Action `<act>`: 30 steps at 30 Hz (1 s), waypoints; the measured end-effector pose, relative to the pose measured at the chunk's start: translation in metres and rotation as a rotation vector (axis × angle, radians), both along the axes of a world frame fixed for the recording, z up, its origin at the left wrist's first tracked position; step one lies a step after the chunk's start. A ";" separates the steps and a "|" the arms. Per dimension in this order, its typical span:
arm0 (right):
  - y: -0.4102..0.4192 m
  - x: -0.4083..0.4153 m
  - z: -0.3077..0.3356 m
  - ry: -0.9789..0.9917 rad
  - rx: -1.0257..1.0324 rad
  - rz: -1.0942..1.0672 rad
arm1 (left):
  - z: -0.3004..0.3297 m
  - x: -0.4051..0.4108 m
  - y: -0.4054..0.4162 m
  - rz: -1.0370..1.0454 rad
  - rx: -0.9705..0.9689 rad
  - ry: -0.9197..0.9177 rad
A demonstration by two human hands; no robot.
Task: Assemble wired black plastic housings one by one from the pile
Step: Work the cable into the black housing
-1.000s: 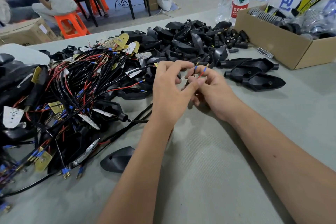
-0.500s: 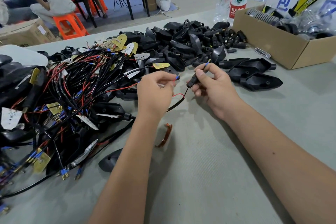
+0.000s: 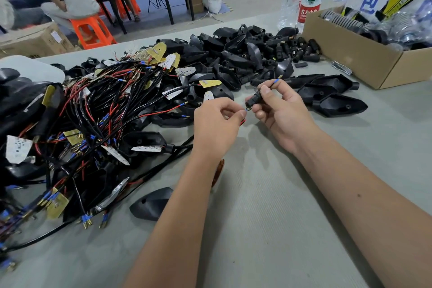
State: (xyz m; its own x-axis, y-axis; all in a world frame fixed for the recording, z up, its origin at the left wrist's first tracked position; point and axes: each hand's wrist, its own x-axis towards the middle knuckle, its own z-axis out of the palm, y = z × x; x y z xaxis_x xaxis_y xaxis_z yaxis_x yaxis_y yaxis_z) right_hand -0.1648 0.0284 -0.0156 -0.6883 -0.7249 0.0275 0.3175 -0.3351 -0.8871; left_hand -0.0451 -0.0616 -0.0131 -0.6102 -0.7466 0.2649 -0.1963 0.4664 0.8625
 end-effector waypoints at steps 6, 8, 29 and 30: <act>0.000 -0.001 -0.001 -0.043 -0.003 -0.027 | -0.003 -0.003 0.003 0.056 0.073 0.038; 0.000 -0.002 0.000 -0.059 -0.004 -0.038 | -0.003 -0.004 0.000 0.078 0.107 0.060; 0.001 0.000 -0.001 0.053 0.019 0.007 | -0.003 -0.007 0.006 0.082 0.169 0.079; 0.001 0.000 -0.001 0.065 0.022 0.015 | -0.003 -0.007 0.008 0.091 0.147 0.082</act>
State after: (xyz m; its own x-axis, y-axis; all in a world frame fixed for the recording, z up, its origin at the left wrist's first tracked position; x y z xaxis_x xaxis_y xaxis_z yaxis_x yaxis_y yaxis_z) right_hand -0.1644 0.0294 -0.0165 -0.6744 -0.7363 0.0559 0.2638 -0.3109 -0.9131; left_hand -0.0517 -0.0541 -0.0158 -0.5195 -0.8320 0.1945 -0.1582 0.3174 0.9350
